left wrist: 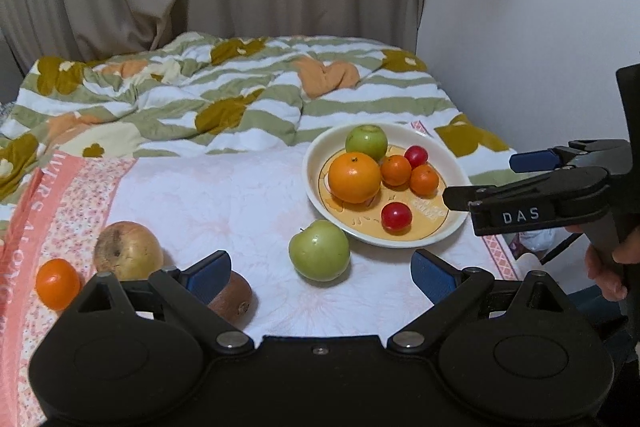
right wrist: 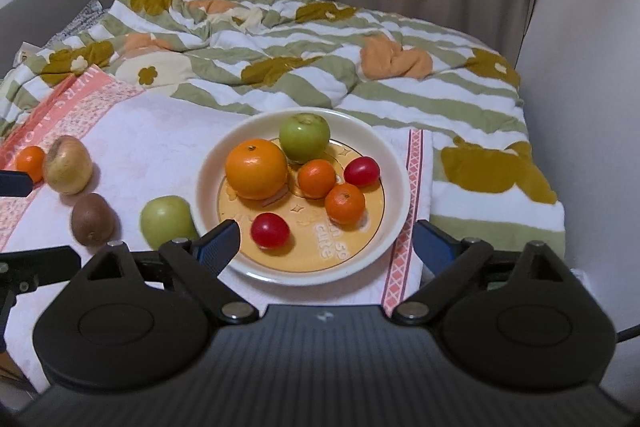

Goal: Organize fruits
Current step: 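Withdraw both tools from the bowl toward the remaining fruits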

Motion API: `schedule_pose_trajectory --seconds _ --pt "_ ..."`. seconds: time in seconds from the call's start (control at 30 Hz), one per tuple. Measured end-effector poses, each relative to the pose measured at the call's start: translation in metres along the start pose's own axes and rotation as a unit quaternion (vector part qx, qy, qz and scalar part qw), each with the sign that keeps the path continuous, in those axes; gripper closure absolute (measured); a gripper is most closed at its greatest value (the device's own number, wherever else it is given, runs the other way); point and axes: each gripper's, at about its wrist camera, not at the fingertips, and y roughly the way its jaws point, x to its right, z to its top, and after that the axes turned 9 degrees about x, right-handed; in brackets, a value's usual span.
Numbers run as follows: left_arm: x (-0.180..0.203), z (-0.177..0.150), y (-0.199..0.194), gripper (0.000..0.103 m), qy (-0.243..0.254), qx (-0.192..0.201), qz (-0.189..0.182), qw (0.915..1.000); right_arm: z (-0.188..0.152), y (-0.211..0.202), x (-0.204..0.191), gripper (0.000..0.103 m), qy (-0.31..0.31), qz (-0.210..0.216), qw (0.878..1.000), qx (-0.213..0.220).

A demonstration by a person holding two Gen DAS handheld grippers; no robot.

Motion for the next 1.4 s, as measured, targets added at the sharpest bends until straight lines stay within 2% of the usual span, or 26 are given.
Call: schedule_pose_trajectory --seconds 0.23,0.47,0.63,0.87,0.97,1.13,1.4 --pt "0.001 -0.004 -0.039 0.004 -0.011 0.039 0.019 0.999 -0.003 -0.044 -0.011 0.0 -0.006 0.009 1.0 0.021" --pt "-0.01 -0.013 -0.073 0.004 0.011 0.053 0.068 0.9962 -0.001 -0.078 -0.024 0.0 -0.004 0.019 0.999 0.039" --pt "-0.034 -0.015 -0.092 0.003 0.022 0.067 0.106 0.9919 0.001 -0.094 -0.036 0.0 0.006 0.024 0.998 0.053" --pt "-0.078 -0.016 -0.105 0.001 0.021 0.081 0.131 0.9879 0.005 -0.104 -0.058 0.0 0.032 0.026 0.998 0.049" --pt "-0.098 -0.018 -0.101 0.001 0.022 0.079 0.124 0.9889 0.006 -0.1 -0.069 0.0 0.049 0.024 0.998 0.041" --pt "-0.13 -0.02 -0.09 0.001 0.017 0.062 0.084 0.9944 0.006 -0.088 -0.093 0.0 0.076 -0.014 0.997 0.03" --pt "-0.169 -0.018 -0.062 0.001 0.042 0.03 0.037 0.998 0.007 -0.061 -0.13 0.0 0.119 -0.061 0.991 0.006"
